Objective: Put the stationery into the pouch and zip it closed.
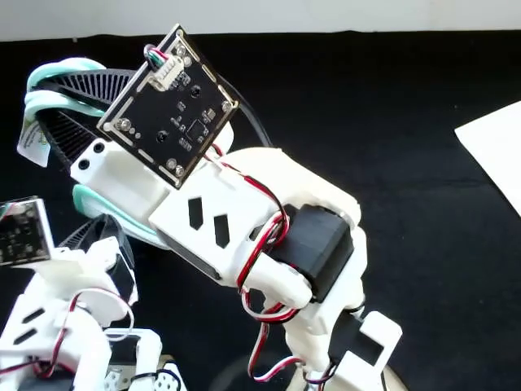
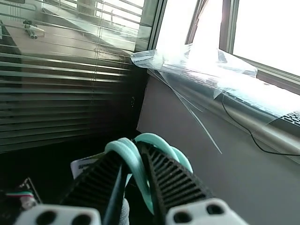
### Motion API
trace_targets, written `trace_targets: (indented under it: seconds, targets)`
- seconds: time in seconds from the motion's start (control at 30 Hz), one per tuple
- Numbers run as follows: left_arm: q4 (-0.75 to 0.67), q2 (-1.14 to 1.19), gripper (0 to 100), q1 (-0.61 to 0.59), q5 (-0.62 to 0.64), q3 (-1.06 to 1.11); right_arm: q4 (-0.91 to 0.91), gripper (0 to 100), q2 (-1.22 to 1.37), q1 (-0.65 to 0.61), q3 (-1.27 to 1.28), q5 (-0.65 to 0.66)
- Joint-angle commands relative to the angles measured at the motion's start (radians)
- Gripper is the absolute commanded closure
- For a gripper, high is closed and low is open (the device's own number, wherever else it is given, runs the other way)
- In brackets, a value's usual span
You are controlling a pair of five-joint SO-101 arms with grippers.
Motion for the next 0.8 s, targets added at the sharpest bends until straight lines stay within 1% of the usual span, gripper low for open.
trace_targets:
  seconds: [0.0, 0.1, 0.2, 0.27, 0.43, 0.6, 0.7, 0.77]
  targets:
    - [0.005, 0.015, 99, -0.008, -0.064, -0.061, -0.044, 99.1, -0.004, -0.002, -0.031, 0.009]
    - [0.005, 0.016, 99, -0.008, -0.133, -0.059, -0.068, 99.1, 0.031, 0.038, -0.033, 0.011]
    - [0.003, 0.016, 99, -0.008, -0.14, -0.058, -0.113, 99.1, 0.093, 0.099, -0.033, 0.011]
    - [-0.014, 0.016, 99, -0.015, -0.14, -0.056, -0.117, 99.1, 0.134, 0.117, -0.033, 0.009]
    - [-0.127, 0.018, 99, -0.125, -0.141, -0.007, -0.117, 99.1, 0.229, 0.124, -0.033, 0.005]
    - [-0.138, 0.016, 99, -0.143, -0.141, 0.013, -0.111, 99.1, 0.288, 0.122, -0.038, 0.003]
    - [-0.144, 0.016, 99, -0.145, -0.141, 0.012, -0.11, 99.1, 0.305, 0.122, -0.041, -0.052]
    - [-0.146, 0.015, 99, -0.173, -0.141, 0.007, -0.11, 99.1, 0.308, 0.122, -0.041, -0.071]
